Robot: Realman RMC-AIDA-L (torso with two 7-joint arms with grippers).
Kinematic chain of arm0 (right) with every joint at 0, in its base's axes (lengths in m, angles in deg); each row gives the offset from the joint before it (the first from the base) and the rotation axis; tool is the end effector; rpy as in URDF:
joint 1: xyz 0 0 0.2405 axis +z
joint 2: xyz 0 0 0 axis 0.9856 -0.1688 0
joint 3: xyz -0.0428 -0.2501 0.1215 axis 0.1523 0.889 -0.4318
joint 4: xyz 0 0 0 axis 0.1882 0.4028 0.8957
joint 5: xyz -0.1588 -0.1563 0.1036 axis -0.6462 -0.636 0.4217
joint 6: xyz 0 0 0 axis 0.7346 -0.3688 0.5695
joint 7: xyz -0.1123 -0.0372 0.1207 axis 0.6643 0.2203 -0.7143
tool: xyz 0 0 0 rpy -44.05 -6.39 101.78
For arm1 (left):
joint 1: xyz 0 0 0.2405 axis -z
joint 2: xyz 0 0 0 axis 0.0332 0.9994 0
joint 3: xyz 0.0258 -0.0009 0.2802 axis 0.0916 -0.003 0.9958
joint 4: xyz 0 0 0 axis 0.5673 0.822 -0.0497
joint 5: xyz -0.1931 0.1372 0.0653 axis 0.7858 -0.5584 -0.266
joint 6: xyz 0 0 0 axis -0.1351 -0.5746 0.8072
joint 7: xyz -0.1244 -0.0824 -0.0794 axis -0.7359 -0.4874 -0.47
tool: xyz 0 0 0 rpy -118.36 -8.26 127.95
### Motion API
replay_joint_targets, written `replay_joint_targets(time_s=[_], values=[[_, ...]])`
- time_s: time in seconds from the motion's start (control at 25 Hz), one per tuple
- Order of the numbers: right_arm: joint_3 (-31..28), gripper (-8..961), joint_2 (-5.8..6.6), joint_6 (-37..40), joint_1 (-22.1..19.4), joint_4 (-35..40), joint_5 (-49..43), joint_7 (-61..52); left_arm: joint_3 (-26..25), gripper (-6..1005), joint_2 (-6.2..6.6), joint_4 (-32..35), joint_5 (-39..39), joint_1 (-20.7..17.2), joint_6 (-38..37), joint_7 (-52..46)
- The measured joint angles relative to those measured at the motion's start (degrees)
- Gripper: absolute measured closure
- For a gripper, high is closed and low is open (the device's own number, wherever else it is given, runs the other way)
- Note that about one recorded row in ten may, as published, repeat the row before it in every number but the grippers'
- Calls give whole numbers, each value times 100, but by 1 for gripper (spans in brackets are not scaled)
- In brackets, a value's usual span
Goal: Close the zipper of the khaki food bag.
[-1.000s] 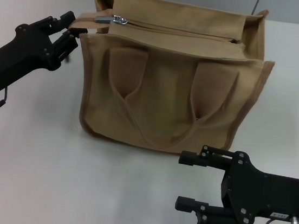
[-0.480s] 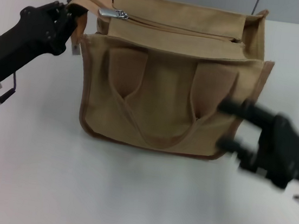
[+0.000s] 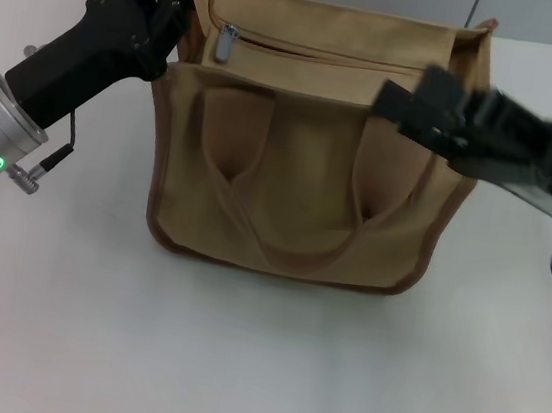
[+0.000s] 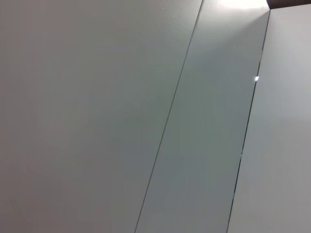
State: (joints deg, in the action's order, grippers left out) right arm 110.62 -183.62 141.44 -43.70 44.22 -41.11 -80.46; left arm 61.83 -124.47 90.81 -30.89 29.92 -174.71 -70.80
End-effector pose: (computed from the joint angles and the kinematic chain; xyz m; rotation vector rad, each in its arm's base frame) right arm 0.2182 0.3368 -0.0422 2.0246 -1.2301 -1.4668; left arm -0.2694 0.3752 -0.0289 -2.1354 -0.5303 -1.4287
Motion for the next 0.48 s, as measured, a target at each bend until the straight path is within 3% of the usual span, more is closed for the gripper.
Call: replay_joint_targets(time_s=[0.08, 0.48], values=[[-68, 237, -3, -372, 138, -5, 6, -904, -31, 975, 5, 13, 1, 54, -24, -63], [-256, 237, -18, -978, 144, -257, 355, -1409, -39, 971, 15, 81, 68, 308, -85, -582]])
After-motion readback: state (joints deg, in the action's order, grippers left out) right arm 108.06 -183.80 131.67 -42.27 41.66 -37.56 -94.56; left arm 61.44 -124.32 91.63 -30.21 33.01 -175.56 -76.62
